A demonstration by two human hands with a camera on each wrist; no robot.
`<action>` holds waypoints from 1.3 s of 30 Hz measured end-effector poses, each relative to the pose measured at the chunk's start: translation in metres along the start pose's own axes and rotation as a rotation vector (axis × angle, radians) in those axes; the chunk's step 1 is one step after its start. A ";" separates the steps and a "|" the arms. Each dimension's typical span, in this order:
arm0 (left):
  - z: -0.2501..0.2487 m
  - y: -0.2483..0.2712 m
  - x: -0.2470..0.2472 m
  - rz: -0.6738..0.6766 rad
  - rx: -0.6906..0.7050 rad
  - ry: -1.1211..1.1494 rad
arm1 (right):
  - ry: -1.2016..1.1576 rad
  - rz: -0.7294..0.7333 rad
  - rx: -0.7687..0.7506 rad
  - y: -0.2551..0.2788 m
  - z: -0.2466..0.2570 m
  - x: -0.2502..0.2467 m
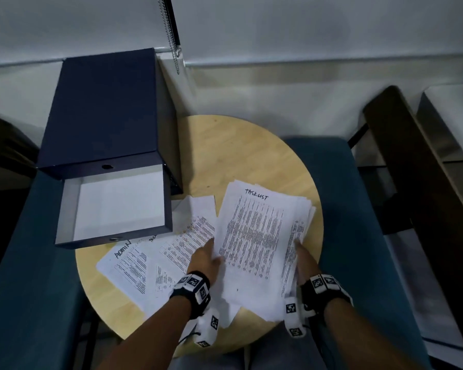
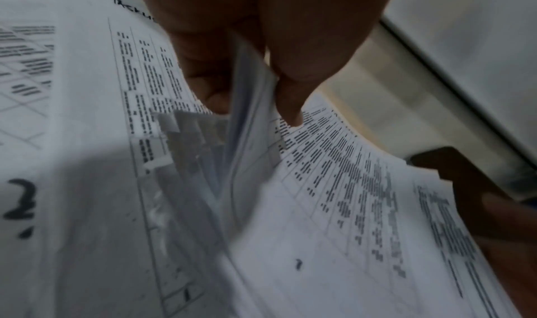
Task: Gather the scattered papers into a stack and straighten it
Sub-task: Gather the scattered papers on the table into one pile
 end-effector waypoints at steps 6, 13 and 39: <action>0.004 -0.004 0.007 0.048 0.129 -0.190 | 0.271 -0.038 -0.119 -0.020 -0.010 -0.005; 0.072 -0.013 -0.042 -0.265 -0.476 0.106 | 0.477 -0.078 -0.135 -0.032 -0.020 -0.009; 0.001 0.050 -0.043 -0.172 0.142 -0.215 | 0.596 -0.168 -0.135 -0.011 -0.012 0.001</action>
Point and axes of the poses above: each hand's wrist, its own y-axis away from the middle knuckle, its own x-axis out of the palm, z = x × y, the point moved 1 cm from there along -y, towards the middle knuckle, and after that the axes turned 4 degrees about y, right-handed, at the moved point
